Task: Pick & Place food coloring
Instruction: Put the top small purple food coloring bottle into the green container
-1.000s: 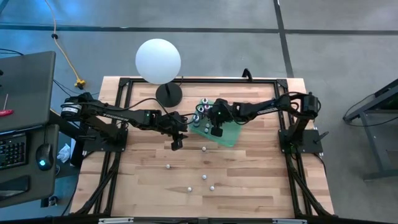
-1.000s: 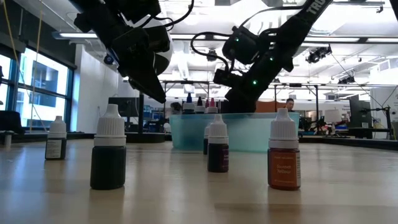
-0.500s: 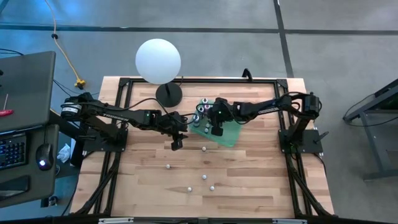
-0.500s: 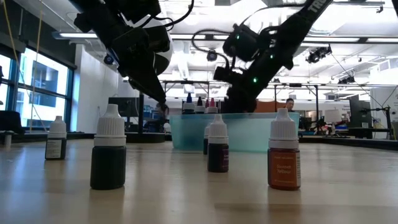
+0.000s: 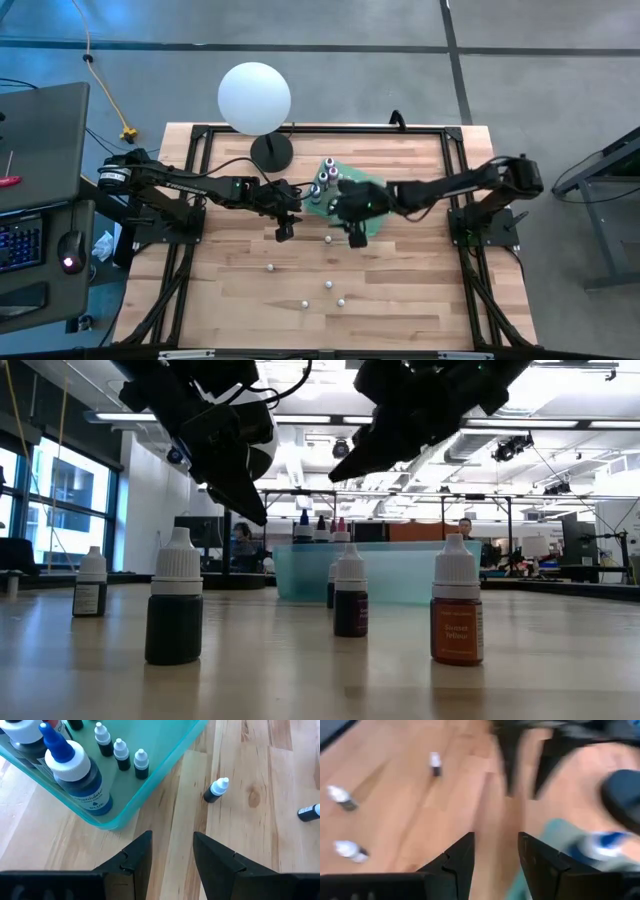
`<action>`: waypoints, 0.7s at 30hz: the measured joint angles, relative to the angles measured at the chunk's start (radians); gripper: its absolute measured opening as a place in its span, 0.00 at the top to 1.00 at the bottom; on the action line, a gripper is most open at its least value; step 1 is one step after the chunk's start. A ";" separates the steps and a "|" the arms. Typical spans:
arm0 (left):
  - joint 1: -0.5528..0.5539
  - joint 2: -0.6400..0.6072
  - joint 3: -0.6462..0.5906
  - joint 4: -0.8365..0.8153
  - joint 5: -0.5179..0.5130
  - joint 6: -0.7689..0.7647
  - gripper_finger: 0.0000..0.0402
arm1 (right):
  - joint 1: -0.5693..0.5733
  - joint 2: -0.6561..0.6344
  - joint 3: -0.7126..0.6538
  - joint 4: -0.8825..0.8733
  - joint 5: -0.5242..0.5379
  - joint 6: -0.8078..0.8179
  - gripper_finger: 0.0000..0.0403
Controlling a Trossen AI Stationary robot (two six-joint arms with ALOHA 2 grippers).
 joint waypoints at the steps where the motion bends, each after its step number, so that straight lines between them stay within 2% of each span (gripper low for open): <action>1: 0.000 0.000 0.000 0.002 0.000 0.000 0.65 | 0.019 0.013 0.000 0.012 0.000 0.011 0.65; 8: 0.000 0.000 0.000 0.019 0.000 0.000 0.65 | 0.096 0.147 -0.002 0.055 0.022 0.049 0.65; 13: 0.000 0.000 0.000 0.020 0.000 0.000 0.65 | 0.099 0.206 -0.002 0.064 0.025 0.146 0.65; 21: 0.000 0.000 0.000 0.030 0.001 0.000 0.65 | 0.093 0.262 -0.001 0.074 0.068 0.146 0.65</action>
